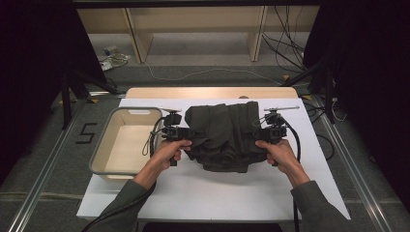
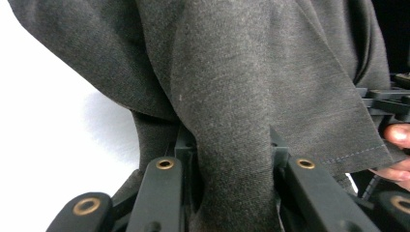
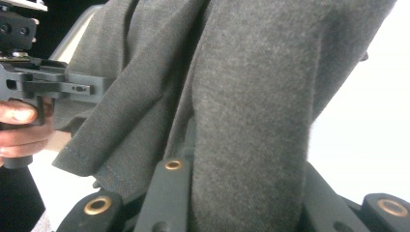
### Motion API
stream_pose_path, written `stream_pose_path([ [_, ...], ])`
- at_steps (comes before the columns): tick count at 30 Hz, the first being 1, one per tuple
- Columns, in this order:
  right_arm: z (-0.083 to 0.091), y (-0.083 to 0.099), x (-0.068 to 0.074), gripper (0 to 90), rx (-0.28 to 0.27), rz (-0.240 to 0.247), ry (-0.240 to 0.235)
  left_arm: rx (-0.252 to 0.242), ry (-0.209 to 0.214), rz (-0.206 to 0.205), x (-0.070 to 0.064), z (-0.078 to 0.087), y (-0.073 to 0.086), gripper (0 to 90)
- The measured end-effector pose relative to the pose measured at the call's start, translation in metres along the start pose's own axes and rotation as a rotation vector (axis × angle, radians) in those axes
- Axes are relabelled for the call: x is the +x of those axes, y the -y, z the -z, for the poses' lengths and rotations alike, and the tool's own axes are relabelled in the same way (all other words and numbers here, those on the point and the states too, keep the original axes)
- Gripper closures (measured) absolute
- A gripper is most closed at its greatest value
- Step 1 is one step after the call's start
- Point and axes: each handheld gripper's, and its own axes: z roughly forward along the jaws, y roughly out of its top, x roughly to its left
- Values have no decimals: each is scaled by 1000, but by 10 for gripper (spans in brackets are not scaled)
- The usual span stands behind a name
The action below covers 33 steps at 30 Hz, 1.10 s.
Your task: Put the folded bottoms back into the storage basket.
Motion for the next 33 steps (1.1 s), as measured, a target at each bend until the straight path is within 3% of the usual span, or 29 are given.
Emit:
stream_pose_path([
  [5, 8, -6, 12, 752, -38, 14, -16, -36, 21, -24, -9, 19, -6, 695],
  [20, 5, -22, 47, 751, -75, 62, -45, -86, 21, -55, -11, 60, -15, 695],
  [27, -3, -35, 70, 750, -82, 97, -61, -113, 3, -89, -10, 89, -21, 694],
  [33, -15, -48, 95, 750, -78, 132, -69, -139, -10, -84, -1, 114, -25, 692],
])
